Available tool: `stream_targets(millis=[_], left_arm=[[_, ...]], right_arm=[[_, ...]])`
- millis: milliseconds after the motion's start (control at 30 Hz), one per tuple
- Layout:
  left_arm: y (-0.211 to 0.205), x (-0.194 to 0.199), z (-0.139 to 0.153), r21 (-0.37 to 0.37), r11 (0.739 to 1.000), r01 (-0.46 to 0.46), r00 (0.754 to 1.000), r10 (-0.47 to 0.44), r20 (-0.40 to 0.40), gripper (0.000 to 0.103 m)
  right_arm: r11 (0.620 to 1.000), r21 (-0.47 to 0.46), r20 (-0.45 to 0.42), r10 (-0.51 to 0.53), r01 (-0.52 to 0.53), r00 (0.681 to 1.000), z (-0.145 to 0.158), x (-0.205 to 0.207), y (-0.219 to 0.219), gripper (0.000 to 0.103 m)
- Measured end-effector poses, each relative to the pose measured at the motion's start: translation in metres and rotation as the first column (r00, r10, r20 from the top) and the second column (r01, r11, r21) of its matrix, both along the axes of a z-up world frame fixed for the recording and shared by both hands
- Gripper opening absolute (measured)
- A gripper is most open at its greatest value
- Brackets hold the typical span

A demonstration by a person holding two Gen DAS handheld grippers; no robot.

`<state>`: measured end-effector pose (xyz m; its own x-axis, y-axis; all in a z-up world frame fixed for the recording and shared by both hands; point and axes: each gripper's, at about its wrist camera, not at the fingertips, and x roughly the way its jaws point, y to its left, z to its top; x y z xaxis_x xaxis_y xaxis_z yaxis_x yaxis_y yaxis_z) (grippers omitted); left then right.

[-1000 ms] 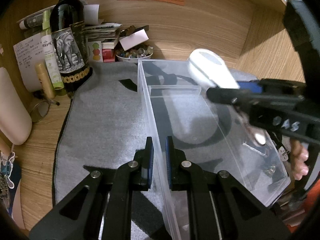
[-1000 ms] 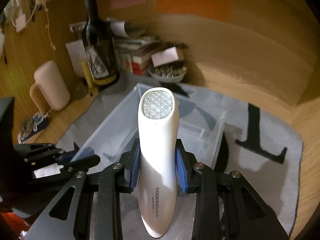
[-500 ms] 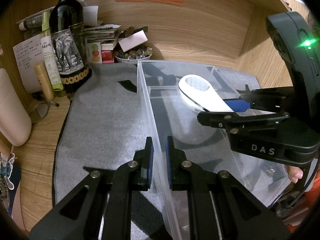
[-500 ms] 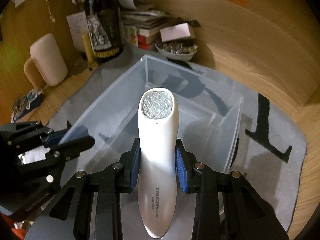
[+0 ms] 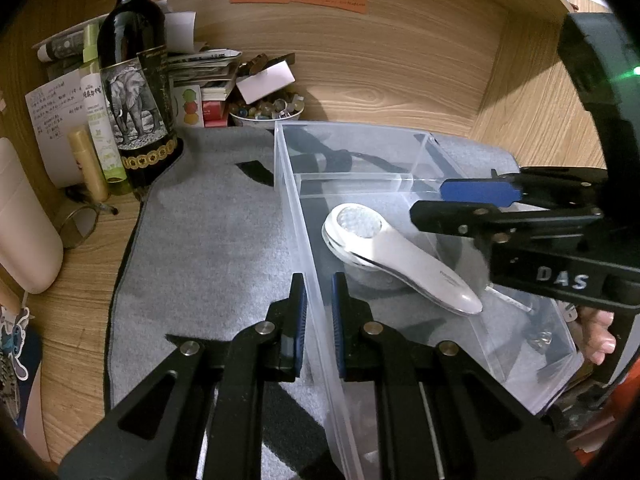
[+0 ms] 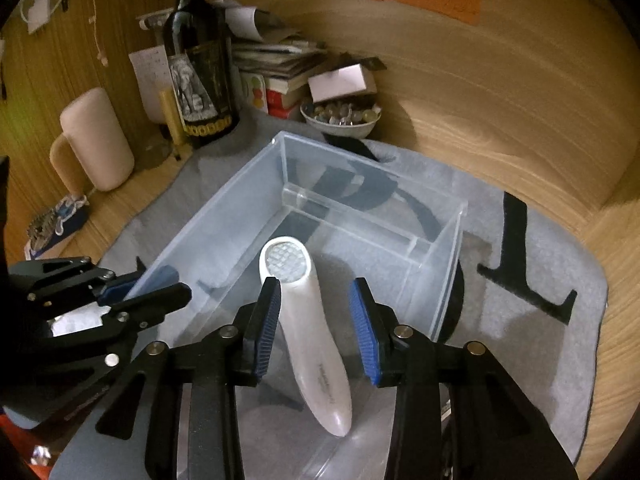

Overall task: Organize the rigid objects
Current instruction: 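Lift the white device with the right tool, lower it into the box, open, then move the right tool to the white three-pin plug and grasp it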

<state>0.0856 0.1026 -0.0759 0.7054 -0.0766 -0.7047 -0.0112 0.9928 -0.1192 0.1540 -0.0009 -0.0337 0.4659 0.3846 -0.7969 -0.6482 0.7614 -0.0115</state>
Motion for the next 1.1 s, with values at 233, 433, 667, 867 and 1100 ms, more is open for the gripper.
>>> stream_targets(millis=[233, 433, 667, 867, 1100], left_arm=[[0.0, 0.0, 0.0, 0.0, 1.0, 0.001, 1.0, -0.001, 0.0, 0.012], [0.0, -0.001, 0.0, 0.011, 1.0, -0.001, 1.0, 0.001, 0.001, 0.012], [-0.001, -0.001, 0.001, 0.013, 1.0, -0.001, 1.0, 0.001, 0.001, 0.012], [-0.001, -0.001, 0.0, 0.015, 1.0, -0.001, 1.0, 0.001, 0.002, 0.012], [-0.001, -0.002, 0.0, 0.016, 1.0, 0.0, 1.0, 0.0, 0.002, 0.012]], right_arm=[[0.998, 0.06, 0.042, -0.027, 0.025, 0.999, 0.015, -0.012, -0.015, 0.052], [0.99, 0.121, 0.093, -0.077, 0.065, 0.993, 0.031, -0.024, -0.039, 0.064], [0.98, 0.124, 0.179, -0.179, 0.159, 0.967, 0.043, -0.038, -0.082, 0.072], [0.951, 0.093, 0.213, -0.309, 0.295, 0.927, 0.035, -0.049, -0.126, 0.076], [0.918, 0.065, 0.136, -0.397, 0.391, 0.908, 0.0, -0.061, -0.163, 0.076]])
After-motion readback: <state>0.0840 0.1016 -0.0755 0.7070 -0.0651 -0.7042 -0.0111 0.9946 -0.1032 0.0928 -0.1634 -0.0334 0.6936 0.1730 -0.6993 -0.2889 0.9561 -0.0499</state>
